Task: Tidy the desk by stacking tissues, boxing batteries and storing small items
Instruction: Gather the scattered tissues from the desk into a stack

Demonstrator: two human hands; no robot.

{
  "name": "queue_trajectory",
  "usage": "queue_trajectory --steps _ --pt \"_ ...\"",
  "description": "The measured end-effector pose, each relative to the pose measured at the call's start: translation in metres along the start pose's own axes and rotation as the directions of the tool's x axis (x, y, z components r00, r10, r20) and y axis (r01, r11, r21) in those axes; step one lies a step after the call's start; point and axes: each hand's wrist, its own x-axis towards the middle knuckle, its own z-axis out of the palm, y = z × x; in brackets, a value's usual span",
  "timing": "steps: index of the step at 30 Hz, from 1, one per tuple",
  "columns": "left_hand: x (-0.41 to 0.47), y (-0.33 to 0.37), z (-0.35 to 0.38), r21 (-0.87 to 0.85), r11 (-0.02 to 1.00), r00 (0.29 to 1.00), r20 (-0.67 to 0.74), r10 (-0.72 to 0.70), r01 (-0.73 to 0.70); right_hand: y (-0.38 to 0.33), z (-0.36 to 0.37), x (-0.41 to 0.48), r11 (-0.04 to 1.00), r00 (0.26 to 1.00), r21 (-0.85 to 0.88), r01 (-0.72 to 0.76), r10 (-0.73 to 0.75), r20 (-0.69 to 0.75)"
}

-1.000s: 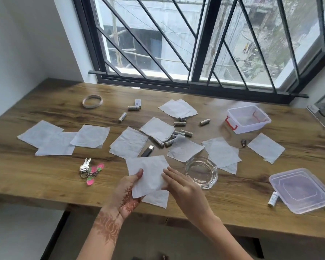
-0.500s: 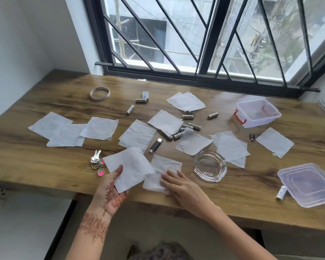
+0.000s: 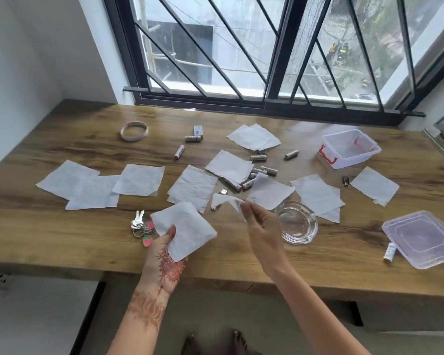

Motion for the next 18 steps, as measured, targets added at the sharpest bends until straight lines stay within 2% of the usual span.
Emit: queue_trajectory --steps 3,6,9,11,13,15,18 --pt "0.0 -0.006 0.01 -0.011 0.999 0.996 0.079 0.031 -0.03 -0.016 0.02 -0.006 0.996 0.997 -0.042 0.073 -0.072 0.02" --pt "0.0 -0.01 0.017 -0.058 0.998 0.992 0.125 0.006 0.002 -0.017 0.043 -0.016 0.964 0.99 -0.228 0.135 -0.122 0.07" --pt "-0.002 -0.008 0.021 -0.103 0.994 0.987 0.157 -0.027 0.044 -0.013 0.062 -0.024 0.881 0.964 -0.42 0.218 -0.127 0.234" --pt "-0.006 -0.005 0.022 -0.103 0.995 0.983 0.182 0.026 -0.007 -0.01 0.071 -0.03 0.799 0.927 -0.523 0.297 -0.108 0.36" --pt "-0.012 0.0 0.021 -0.072 0.996 0.977 0.203 0.068 -0.054 -0.009 0.077 -0.034 0.737 0.904 -0.576 0.353 -0.111 0.412" --pt "-0.014 0.007 0.018 -0.011 0.999 0.977 0.207 0.052 -0.05 -0.009 0.082 -0.036 0.695 0.891 -0.609 0.383 -0.102 0.443" --pt "-0.005 0.017 0.008 0.055 0.998 0.989 0.146 0.005 -0.013 -0.012 0.088 -0.03 0.712 0.873 -0.58 0.395 -0.094 0.479"
